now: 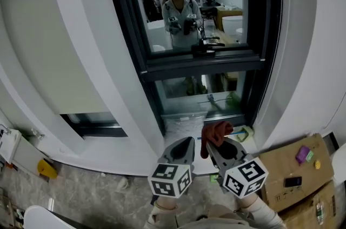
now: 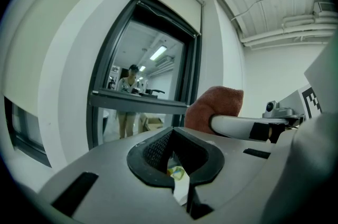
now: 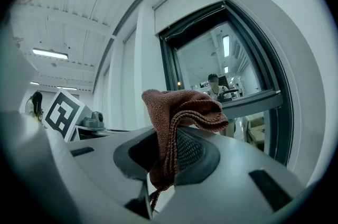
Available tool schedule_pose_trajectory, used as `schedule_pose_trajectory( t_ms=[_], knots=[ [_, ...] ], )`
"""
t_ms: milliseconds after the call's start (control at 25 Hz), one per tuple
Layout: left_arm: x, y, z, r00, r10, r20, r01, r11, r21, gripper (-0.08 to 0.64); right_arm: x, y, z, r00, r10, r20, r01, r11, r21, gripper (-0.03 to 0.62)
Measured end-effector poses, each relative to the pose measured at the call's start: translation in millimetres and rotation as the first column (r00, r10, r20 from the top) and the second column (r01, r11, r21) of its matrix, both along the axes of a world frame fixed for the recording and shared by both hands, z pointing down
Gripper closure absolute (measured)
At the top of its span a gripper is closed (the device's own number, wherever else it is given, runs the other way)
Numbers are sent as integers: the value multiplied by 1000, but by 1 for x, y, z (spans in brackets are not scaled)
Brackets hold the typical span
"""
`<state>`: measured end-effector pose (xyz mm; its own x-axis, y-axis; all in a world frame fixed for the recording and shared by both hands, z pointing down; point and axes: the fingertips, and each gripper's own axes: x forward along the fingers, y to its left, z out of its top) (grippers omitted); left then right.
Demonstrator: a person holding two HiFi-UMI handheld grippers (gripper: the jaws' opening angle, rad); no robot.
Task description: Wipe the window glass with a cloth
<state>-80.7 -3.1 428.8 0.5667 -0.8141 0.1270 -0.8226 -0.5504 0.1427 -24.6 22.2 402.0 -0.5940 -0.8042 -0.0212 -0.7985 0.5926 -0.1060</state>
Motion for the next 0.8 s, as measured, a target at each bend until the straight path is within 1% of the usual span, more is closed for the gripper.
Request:
schedule_pose_trajectory(
  t_ms=[320, 560, 800],
  knots=[
    [2, -40, 2, 1000, -6, 0, 6, 1000, -9, 555, 4, -40, -1, 1000, -2, -6, 2, 1000, 3, 538],
    [5, -88, -3, 1000, -23, 1, 23, 1000, 7, 555, 8, -90, -6, 1000, -17, -2, 17, 1000, 22, 538],
    [10, -138, -16, 999, -41, 0, 41, 999, 7, 555, 15, -143, -16, 999, -31, -5, 31, 999, 18, 538]
  ],
)
